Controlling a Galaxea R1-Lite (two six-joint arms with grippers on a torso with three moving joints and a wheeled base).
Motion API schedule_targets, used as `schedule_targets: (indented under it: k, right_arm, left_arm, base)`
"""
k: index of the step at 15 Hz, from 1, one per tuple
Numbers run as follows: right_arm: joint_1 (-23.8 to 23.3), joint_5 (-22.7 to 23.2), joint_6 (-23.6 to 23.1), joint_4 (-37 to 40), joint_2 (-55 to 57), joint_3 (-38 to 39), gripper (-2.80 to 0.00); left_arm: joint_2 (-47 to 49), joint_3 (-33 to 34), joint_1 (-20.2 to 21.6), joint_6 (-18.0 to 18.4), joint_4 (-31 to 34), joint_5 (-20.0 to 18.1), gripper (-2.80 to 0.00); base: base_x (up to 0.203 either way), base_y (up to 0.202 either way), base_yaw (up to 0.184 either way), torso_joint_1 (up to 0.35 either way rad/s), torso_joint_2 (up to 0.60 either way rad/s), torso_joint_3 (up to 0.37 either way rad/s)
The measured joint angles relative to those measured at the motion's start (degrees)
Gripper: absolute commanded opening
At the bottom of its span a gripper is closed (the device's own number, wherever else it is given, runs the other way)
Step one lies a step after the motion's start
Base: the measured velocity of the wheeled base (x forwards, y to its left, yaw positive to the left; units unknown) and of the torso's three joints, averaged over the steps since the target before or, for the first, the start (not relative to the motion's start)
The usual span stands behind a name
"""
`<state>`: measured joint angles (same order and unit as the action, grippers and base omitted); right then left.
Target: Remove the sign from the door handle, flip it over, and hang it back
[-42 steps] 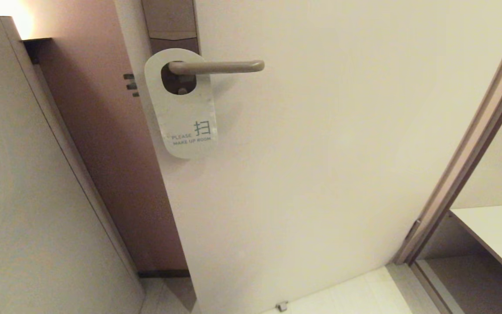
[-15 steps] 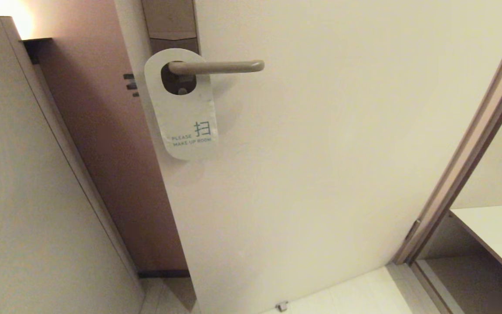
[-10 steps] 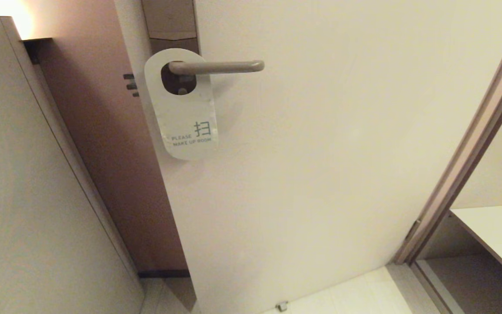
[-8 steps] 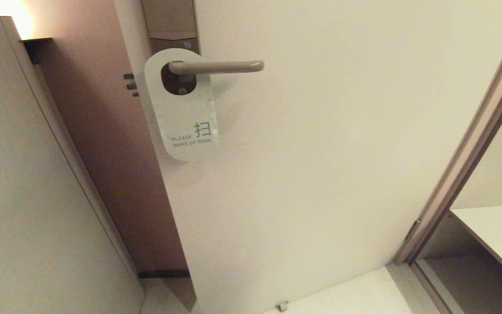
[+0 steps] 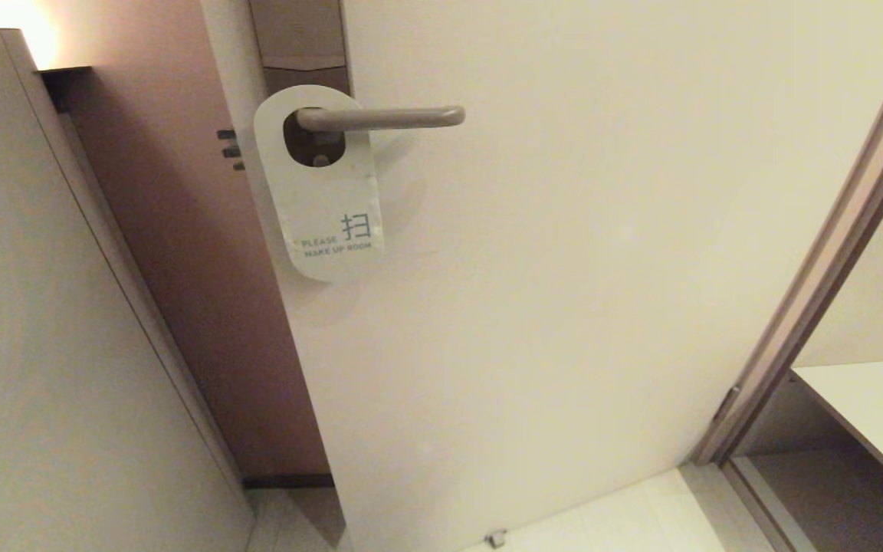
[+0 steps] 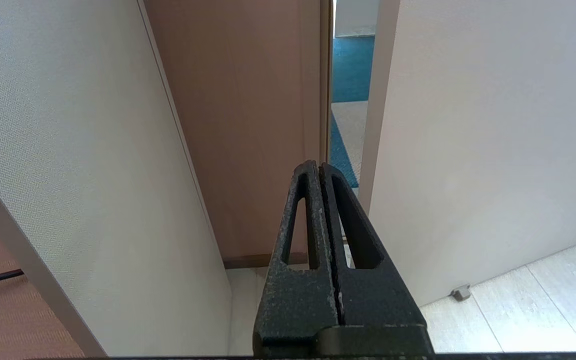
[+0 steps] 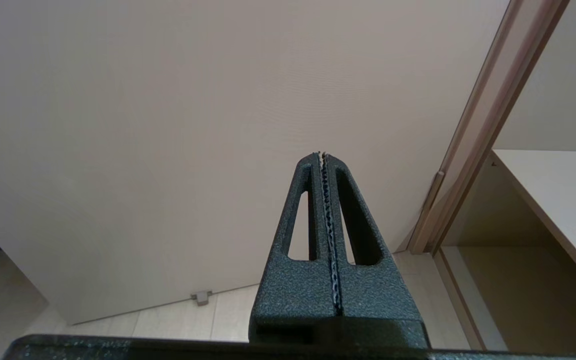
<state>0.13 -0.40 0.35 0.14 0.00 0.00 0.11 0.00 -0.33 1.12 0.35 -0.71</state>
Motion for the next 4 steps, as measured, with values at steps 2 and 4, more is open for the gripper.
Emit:
schedule_targets:
  k: [2,4]
  right_arm:
    - [0.0,-0.1,0.2,0.0,0.0,0.0,-2.80]
    - [0.0,-0.1,0.2,0.0,0.0,0.0,-2.80]
  left_arm:
    - [0.0,0.0,0.0,0.0,0.0,0.0,-2.80]
    - [0.0,0.0,0.0,0.0,0.0,0.0,-2.80]
  base:
    - [0.000,0.000,0.000,0.000,0.00,0.000]
    - [0.000,0.000,0.000,0.000,0.00,0.000]
